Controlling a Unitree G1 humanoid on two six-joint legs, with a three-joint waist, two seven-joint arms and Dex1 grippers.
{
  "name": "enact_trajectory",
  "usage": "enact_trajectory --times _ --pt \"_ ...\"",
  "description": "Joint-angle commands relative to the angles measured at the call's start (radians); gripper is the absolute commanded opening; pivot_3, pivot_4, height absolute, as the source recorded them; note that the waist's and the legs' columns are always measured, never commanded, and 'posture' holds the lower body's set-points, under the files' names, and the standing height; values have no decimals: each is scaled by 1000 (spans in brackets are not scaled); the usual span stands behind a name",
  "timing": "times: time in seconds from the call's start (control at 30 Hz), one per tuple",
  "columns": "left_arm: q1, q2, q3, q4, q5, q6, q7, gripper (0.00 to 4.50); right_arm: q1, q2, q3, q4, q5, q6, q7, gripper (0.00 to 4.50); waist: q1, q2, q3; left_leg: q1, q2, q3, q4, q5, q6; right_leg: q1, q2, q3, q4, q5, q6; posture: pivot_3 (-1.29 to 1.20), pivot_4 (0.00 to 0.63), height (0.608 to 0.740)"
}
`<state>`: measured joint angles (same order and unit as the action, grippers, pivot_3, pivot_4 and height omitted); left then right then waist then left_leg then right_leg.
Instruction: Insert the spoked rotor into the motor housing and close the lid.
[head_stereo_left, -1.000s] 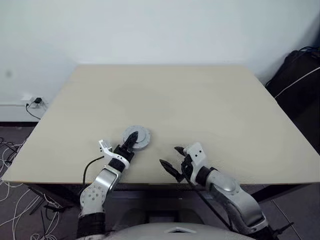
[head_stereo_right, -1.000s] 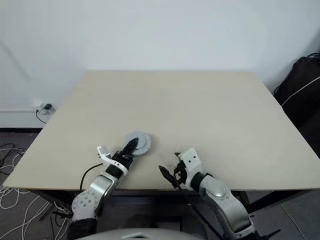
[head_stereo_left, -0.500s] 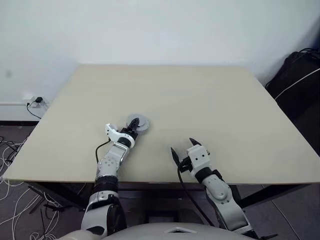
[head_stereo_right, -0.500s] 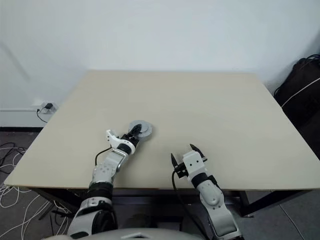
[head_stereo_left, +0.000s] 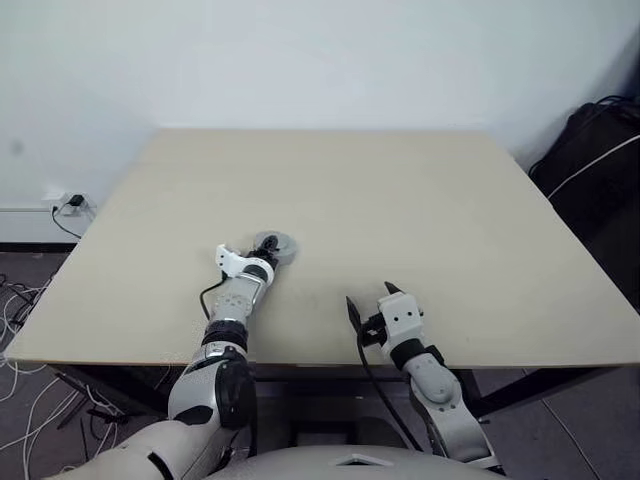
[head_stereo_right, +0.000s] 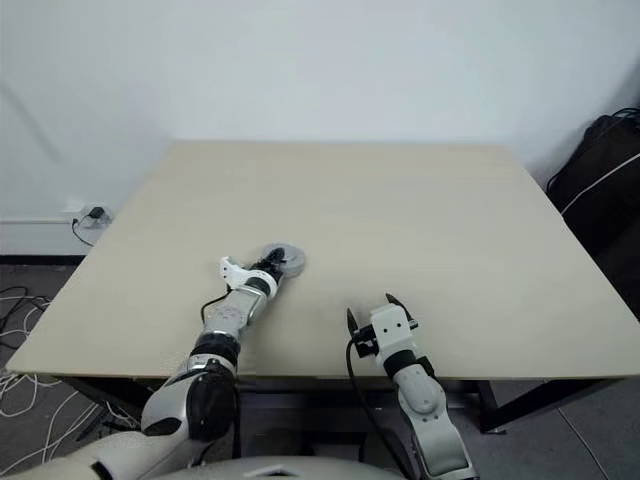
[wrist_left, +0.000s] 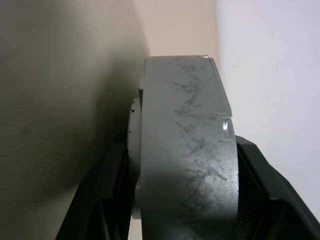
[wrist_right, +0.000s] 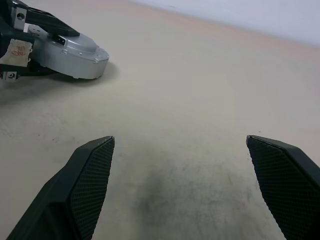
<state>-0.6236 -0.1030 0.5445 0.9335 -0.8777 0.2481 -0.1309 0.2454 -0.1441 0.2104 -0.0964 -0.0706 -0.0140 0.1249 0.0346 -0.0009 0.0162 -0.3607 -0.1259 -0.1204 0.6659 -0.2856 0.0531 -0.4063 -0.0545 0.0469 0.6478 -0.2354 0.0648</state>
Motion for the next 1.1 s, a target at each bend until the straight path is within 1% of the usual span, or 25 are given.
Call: enact_trajectory --times 0.03,0.1,0.2,0.3,0.33,0.4,0.5,0.63,0.7,0.77,0.83,0.9,1.0,1.1 --pt "-19 5 12 5 24 -7 8 2835 -10 11 -11 -17 -1 -6 -5 4500 -1 0 0 0 0 0 0 0 0 0 0 0 0 0 0 0 0 740" --pt "-8 1 12 0 35 2 11 3406 -9 14 -12 -16 -1 -4 -3 4500 -2 0 -1 0 0 0 0 1 -1 0 0 0 1 1 -1 0 0 740" --pt "18 -5 4 -26 56 29 45 4429 -11 18 -11 -13 -4 -2 -1 4500 -4 1 -4 4 0 0 0 1 -1 3 0 0 1 1 -1 0 0 740" --pt "105 -18 -38 -137 83 135 104 4476 -13 22 -10 -8 -6 2 -1 4500 -11 1 -4 13 0 0 -3 0 0 13 0 0 0 1 0 0 0 740" --pt "138 -24 -50 -184 87 165 115 4476 -14 23 -10 -6 -6 3 0 4500 -14 2 -6 17 1 0 -4 -2 4 17 0 1 -1 -1 2 0 0 740" --pt "210 -31 -82 -296 85 238 126 4476 -14 26 -9 -4 -4 13 3 4500 -19 2 -9 18 1 0 -4 -2 4 18 0 1 -1 -2 4 0 0 740" --pt "342 -30 -145 -490 81 374 134 4476 -18 24 -1 -1 7 33 28 4500 -23 4 -13 19 1 1 -5 -1 1 17 -1 3 -1 0 0 0 0 740" --pt "489 13 -252 -686 117 463 97 4476 -19 35 -4 4 28 50 49 4500 -23 6 -16 19 1 2 -5 -2 2 18 -1 4 -1 0 0 0 0 740" --pt "562 59 -344 -777 192 433 48 4476 -20 54 -28 9 56 53 48 4500 -23 7 -17 20 2 2 -5 -4 3 18 0 4 -2 -1 0 0 0 740" --pt "627 87 -415 -848 273 352 6 4476 -20 73 -56 14 84 37 40 4500 -18 8 -17 20 2 3 -6 -4 3 18 0 5 -2 -2 -1 0 0 740" --pt "670 94 -449 -891 329 267 -18 4476 -20 86 -79 19 97 18 28 4500 -16 8 -17 20 2 2 -6 -4 4 19 0 4 -2 -2 -1 0 0 740" --pt "706 76 -461 -918 386 146 -22 4476 -17 92 -99 33 90 -21 6 4500 -15 8 -16 20 3 2 -6 -5 5 19 0 5 -2 -5 3 0 0 740" --pt "746 84 -518 -941 532 -9 7 4476 -13 85 -108 69 67 -77 -11 4500 -15 9 -13 20 4 2 -6 -4 4 19 0 6 -2 -7 1 0 0 740" --pt "775 89 -562 -931 647 -147 21 4476 -4 94 -114 89 65 -115 -28 4500 -10 10 -11 20 6 2 -6 -4 3 18 1 5 -2 -6 1 0 0 740"
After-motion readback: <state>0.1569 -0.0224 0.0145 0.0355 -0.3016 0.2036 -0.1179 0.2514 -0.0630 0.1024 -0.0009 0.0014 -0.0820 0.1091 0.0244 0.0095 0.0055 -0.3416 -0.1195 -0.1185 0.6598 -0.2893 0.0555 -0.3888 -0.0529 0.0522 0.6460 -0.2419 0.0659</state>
